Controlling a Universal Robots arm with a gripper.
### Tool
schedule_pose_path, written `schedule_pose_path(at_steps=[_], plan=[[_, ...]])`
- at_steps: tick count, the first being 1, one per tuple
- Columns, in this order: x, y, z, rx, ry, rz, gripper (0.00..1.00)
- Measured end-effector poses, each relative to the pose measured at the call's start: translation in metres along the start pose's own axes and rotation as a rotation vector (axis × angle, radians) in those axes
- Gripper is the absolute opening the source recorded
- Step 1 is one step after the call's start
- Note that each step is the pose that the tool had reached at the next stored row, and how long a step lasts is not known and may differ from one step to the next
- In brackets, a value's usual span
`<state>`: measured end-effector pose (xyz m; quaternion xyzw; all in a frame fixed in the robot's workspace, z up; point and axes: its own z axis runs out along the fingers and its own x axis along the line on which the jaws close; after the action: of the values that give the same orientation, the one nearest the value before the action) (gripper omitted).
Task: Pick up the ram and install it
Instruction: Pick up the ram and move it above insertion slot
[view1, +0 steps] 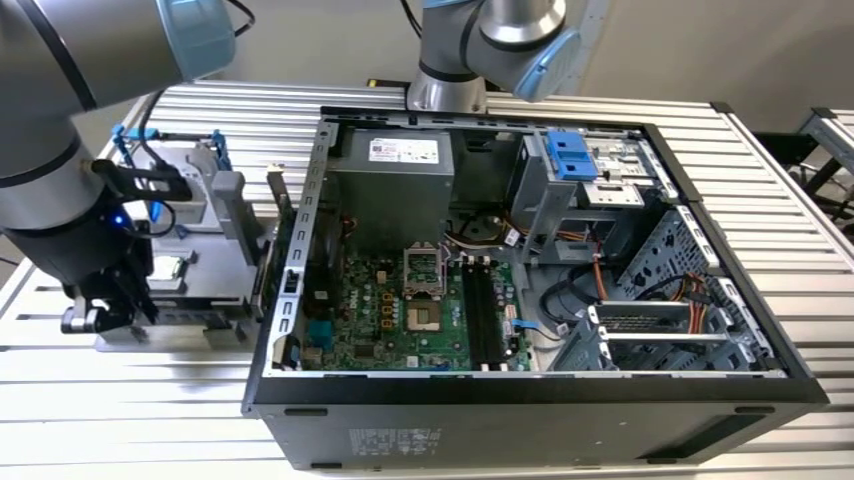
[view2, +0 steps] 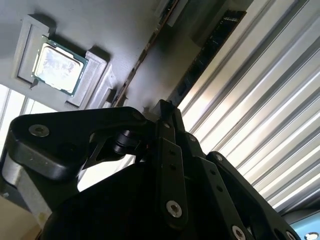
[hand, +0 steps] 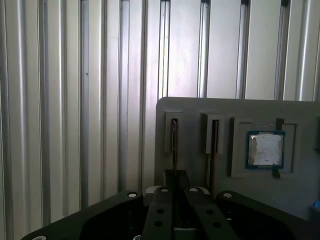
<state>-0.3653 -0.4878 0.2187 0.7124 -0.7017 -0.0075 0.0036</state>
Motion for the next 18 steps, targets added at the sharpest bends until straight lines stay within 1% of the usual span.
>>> schedule_pose_path(at_steps=[18], plan=[[-0.0002,0.0003,-0.0197,0.0001,0.0000,0.000,0.00]])
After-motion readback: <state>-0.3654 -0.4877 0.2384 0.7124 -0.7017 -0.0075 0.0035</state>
